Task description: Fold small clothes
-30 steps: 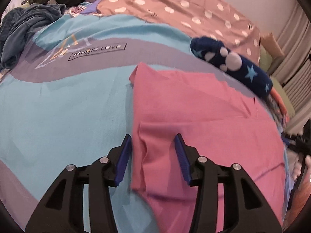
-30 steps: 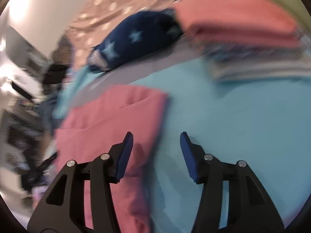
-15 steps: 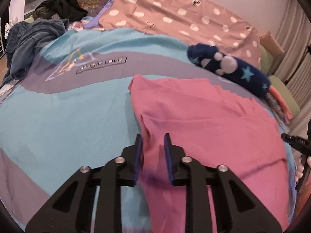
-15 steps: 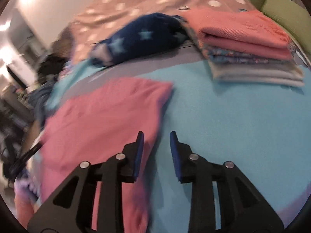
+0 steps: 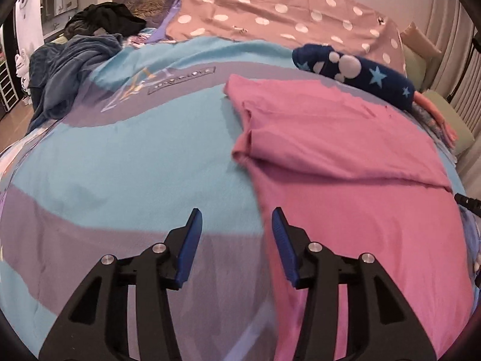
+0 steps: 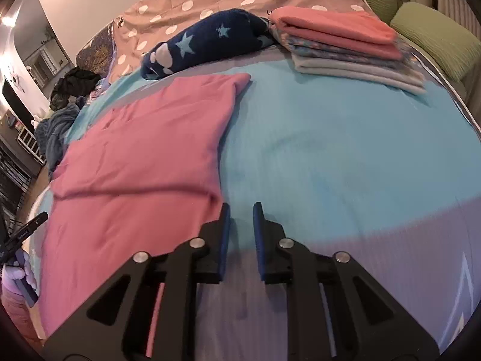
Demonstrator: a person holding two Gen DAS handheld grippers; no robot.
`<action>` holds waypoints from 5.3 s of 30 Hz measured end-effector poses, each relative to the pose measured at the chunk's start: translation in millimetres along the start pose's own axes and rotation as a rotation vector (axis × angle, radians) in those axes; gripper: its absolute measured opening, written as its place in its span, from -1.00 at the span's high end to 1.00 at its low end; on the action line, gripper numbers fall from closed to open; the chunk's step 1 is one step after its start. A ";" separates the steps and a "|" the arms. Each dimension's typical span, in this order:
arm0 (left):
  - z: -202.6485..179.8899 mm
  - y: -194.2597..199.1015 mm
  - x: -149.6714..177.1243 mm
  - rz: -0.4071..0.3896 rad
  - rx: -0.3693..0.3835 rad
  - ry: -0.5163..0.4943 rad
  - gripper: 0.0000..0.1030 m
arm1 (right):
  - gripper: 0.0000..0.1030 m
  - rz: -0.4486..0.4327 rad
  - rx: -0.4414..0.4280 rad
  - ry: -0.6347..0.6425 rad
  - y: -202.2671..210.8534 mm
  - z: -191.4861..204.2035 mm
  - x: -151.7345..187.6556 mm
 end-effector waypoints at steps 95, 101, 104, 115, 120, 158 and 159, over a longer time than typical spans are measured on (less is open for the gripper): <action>-3.9 160.2 -53.9 -0.400 0.492 0.142 0.93 | 0.95 -0.266 -0.275 0.042 132.4 49.4 -47.3; -14.5 108.4 -105.7 -0.344 0.447 0.144 0.93 | 0.95 -0.237 -0.232 0.009 79.4 56.2 -102.1; -15.7 77.0 -125.8 -0.293 0.422 0.183 0.93 | 0.95 -0.208 -0.193 -0.008 42.6 58.7 -132.3; 1.0 -67.0 -189.1 -0.138 0.090 0.102 0.73 | 0.64 -0.112 -0.035 -0.072 -102.2 40.7 -178.5; 16.2 -68.7 -179.2 -0.140 0.113 0.072 0.41 | 0.45 -0.104 -0.008 0.030 -97.8 31.4 -174.8; 17.2 -15.8 -74.2 -0.109 0.218 0.097 0.15 | 0.50 0.013 -0.053 0.060 -7.4 1.7 -38.9; 18.8 -11.2 -61.4 -0.095 0.216 0.115 0.15 | 0.49 0.024 -0.064 0.040 1.3 -0.9 -23.3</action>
Point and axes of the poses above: each gripper's, at about its wrist camera, not at the fingertips, and y roughly against the way its jaws point, z to its left, x to its underside, the point moved 2 cm from there along -y, roughly the way its jaws point, and after that the axes turned 5 degrees about -y, right-handed, at the moved point
